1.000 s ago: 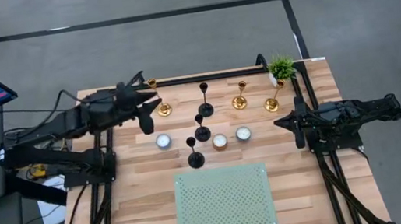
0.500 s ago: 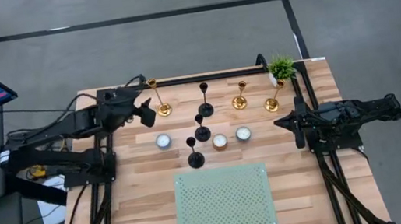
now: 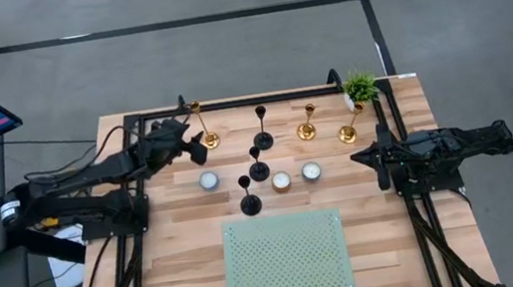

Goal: Pick & Place candle stick holders
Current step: Put the left gold candle holder on the shelf

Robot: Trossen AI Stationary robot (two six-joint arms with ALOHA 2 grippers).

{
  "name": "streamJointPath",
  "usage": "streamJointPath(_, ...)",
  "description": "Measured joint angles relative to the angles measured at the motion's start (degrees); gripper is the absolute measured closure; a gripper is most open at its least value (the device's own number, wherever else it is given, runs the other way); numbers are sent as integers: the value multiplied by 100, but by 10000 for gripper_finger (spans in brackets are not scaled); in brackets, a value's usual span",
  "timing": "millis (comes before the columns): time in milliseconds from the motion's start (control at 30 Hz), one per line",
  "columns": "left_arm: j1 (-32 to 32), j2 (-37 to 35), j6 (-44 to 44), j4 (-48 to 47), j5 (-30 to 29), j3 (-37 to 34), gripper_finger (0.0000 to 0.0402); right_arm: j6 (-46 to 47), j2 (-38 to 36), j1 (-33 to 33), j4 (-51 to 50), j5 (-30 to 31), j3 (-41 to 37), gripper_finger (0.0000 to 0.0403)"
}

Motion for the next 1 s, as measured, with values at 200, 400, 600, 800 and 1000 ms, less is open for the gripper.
streamJointPath(200, 744, 55, 138, 1019, 808, -532, 160, 0, 0, 2, 0, 2, 0, 397)
streamJointPath(400, 1222, 550, 178, 1428, 1534, -612, 160, 1, 0, 2, 0, 2, 0, 397)
streamJointPath(600, 1372, 1155, 413, 2176, 1622, -612, 160, 2, 0, 2, 0, 2, 0, 397)
streamJointPath(800, 1470, 1411, 487, 2545, 1618, -612, 160, 1, -1, 2, 0, 1, 0, 397)
streamJointPath(1000, 1532, 1417, 901, 2901, 1627, -611, 196, 0, 0, 2, 0, 2, 0, 397)
